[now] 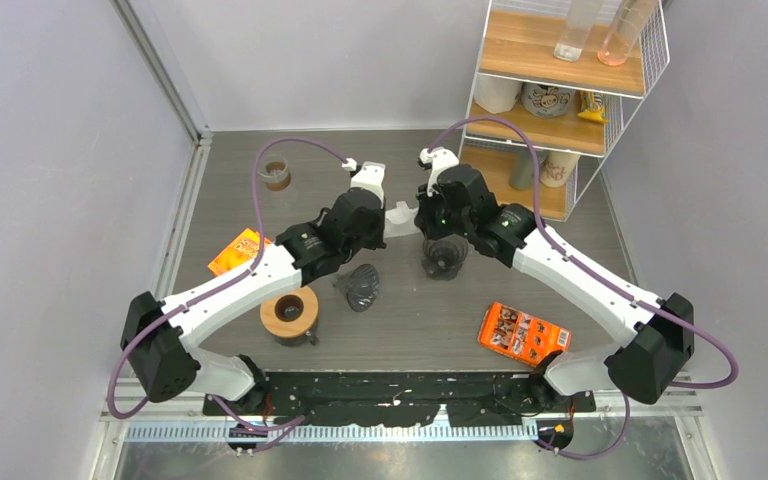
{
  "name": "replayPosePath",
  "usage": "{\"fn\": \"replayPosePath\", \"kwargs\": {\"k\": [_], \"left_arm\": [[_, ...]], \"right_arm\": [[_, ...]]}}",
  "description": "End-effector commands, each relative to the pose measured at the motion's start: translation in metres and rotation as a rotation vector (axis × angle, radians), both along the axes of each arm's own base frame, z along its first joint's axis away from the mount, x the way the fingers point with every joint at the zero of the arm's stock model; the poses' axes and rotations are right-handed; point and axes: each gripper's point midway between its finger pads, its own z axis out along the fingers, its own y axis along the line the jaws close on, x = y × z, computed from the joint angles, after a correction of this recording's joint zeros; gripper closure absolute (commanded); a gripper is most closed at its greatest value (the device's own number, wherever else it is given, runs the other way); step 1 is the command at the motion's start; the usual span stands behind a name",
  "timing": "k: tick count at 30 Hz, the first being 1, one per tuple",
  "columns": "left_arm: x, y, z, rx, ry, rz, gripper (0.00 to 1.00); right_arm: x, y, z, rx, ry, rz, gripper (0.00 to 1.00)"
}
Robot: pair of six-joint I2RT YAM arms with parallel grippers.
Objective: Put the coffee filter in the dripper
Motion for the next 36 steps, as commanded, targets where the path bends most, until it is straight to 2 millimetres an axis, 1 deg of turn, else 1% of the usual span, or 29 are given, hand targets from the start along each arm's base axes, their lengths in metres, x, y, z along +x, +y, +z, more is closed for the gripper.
{"fn": "replayPosePath", "kwargs": {"k": [1, 4, 9, 14, 18, 19, 20, 21, 22, 23, 24, 26, 27, 28, 29, 30, 31, 32, 33, 34, 35, 36], "left_arm": [[0.006, 0.005, 0.032, -0.049, -0.046, 0.054, 1.00], [0.006, 0.005, 0.033, -0.051, -0.041, 0.052, 1.00], [0.005, 0.004, 0.032, -0.048, -0.027, 0.050, 1.00], [0.005, 0.003, 0.033, -0.051, -0.017, 0.052, 1.00], [0.000, -0.006, 0.034, -0.066, -0.015, -0.019, 1.00], [-0.002, -0.008, 0.034, -0.070, -0.010, -0.038, 1.00], [-0.005, -0.010, 0.033, -0.071, -0.004, -0.054, 1.00], [-0.006, -0.010, 0.031, -0.069, 0.001, -0.060, 1.00], [-0.007, -0.010, 0.029, -0.066, 0.007, -0.062, 1.00], [-0.008, -0.009, 0.027, -0.061, 0.013, -0.062, 1.00], [-0.009, -0.008, 0.026, -0.060, 0.019, -0.062, 1.00], [-0.011, -0.008, 0.023, -0.059, 0.033, -0.065, 1.00], [-0.012, -0.008, 0.023, -0.063, 0.034, -0.067, 1.00], [-0.013, -0.009, 0.023, -0.065, 0.037, -0.069, 1.00], [-0.013, -0.008, 0.022, -0.067, 0.039, -0.066, 1.00], [-0.013, -0.008, 0.023, -0.067, 0.039, -0.062, 1.00], [-0.012, -0.006, 0.023, -0.063, 0.038, -0.056, 1.00], [-0.012, -0.005, 0.023, -0.060, 0.037, -0.050, 1.00], [-0.011, -0.005, 0.023, -0.058, 0.038, -0.045, 1.00], [-0.011, -0.004, 0.023, -0.056, 0.038, -0.043, 1.00], [-0.011, -0.004, 0.023, -0.056, 0.037, -0.042, 1.00], [-0.011, -0.004, 0.024, -0.057, 0.036, -0.039, 1.00]], "right_arm": [[-0.005, 0.000, 0.004, -0.042, -0.052, 0.093, 0.95], [-0.005, 0.000, 0.003, -0.052, -0.063, 0.106, 0.95], [0.002, -0.006, 0.008, -0.038, -0.073, 0.038, 0.95], [0.001, -0.001, 0.014, 0.009, -0.077, 0.036, 0.95], [0.003, -0.004, 0.021, 0.025, -0.089, -0.005, 0.93], [0.004, -0.004, 0.025, 0.041, -0.092, -0.014, 0.87], [0.004, -0.003, 0.030, 0.058, -0.098, -0.017, 0.77], [0.004, -0.001, 0.035, 0.087, -0.104, -0.024, 0.71], [0.003, 0.002, 0.040, 0.115, -0.105, -0.020, 0.61], [0.003, 0.004, 0.046, 0.140, -0.120, -0.015, 0.57], [0.001, 0.006, 0.051, 0.161, -0.126, -0.005, 0.48], [0.000, 0.007, 0.063, 0.191, -0.149, 0.005, 0.40], [-0.001, 0.007, 0.065, 0.197, -0.155, 0.007, 0.37], [-0.002, 0.006, 0.072, 0.209, -0.171, 0.008, 0.32], [-0.003, 0.005, 0.070, 0.210, -0.173, 0.010, 0.29], [-0.006, 0.004, 0.077, 0.226, -0.192, 0.014, 0.25], [-0.009, 0.004, 0.075, 0.229, -0.189, 0.025, 0.24], [-0.012, 0.002, 0.082, 0.249, -0.212, 0.031, 0.21], [-0.014, 0.003, 0.078, 0.253, -0.209, 0.041, 0.20], [-0.017, 0.001, 0.087, 0.277, -0.234, 0.045, 0.15], [-0.019, 0.000, 0.083, 0.279, -0.233, 0.046, 0.13], [-0.021, -0.001, 0.090, 0.301, -0.256, 0.045, 0.10]]}}
